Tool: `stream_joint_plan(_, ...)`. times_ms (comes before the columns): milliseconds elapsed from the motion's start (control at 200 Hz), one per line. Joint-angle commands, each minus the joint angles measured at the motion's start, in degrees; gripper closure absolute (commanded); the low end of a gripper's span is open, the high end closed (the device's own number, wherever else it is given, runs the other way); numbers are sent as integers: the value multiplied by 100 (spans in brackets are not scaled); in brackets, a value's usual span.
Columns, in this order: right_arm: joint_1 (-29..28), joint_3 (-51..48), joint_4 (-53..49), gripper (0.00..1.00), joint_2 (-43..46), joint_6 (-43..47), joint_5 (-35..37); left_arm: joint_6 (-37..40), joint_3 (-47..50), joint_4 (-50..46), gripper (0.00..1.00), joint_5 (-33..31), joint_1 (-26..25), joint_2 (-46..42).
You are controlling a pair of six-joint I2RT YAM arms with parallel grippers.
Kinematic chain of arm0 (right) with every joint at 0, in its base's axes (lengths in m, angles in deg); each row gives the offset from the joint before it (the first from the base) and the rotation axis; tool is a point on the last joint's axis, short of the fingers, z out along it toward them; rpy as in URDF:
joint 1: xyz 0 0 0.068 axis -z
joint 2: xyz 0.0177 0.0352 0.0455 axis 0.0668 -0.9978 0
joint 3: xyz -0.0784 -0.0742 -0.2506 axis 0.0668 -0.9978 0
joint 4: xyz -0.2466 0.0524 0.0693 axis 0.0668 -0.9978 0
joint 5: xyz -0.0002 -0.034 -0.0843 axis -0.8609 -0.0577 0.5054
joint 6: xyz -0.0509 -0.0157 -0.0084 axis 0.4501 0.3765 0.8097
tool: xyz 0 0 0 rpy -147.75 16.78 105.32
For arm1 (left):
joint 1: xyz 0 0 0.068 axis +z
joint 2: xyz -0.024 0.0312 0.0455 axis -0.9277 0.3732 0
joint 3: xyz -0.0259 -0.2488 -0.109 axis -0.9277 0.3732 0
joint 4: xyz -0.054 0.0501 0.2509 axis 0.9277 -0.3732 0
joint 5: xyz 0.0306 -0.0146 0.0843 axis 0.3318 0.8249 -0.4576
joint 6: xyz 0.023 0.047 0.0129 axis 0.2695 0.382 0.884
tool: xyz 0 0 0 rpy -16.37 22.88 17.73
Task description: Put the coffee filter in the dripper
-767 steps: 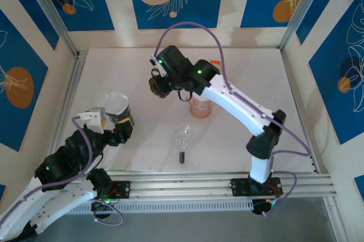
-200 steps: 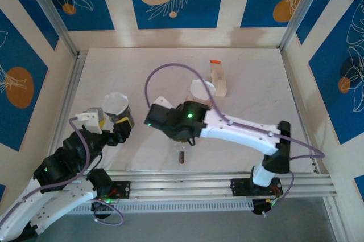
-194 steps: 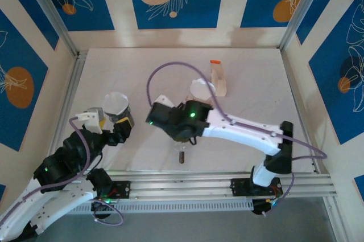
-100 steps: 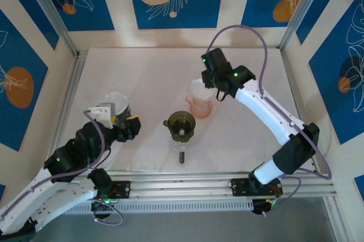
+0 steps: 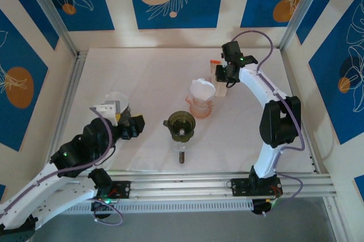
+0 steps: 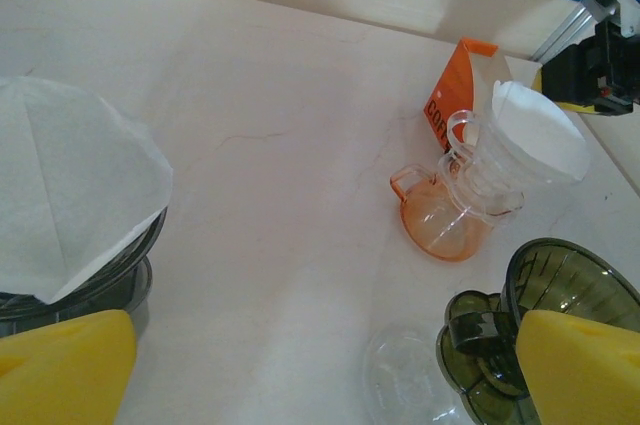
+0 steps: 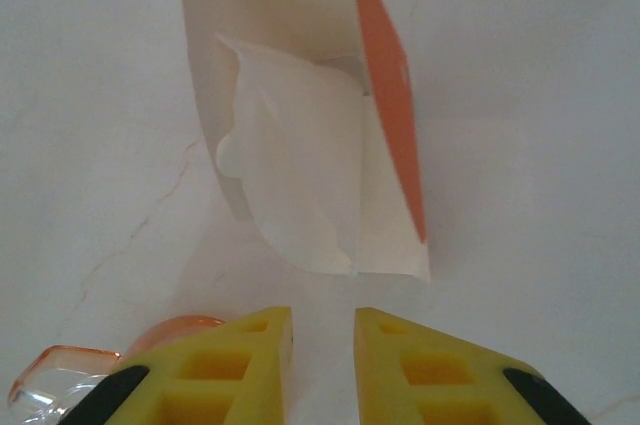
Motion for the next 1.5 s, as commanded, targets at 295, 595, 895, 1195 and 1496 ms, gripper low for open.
stream_joint_plan(295,22,180,344,77,-451,-23,-23,-49,-325,325,5,322,33,535)
stream_joint_plan(595,-34,126,424,77,-720,31,276,-31,-413,366,6,426,33,689)
stream_joint_plan(895,-234,186,506,76,-1029,151,691,-30,-447,405,6,455,33,711)
stream_joint_plan(1195,-343,132,664,91,-1100,235,1025,-23,-466,386,6,483,33,710)
stream_joint_plan(1496,-381,-330,817,100,-394,252,1255,-40,-405,386,6,519,33,642)
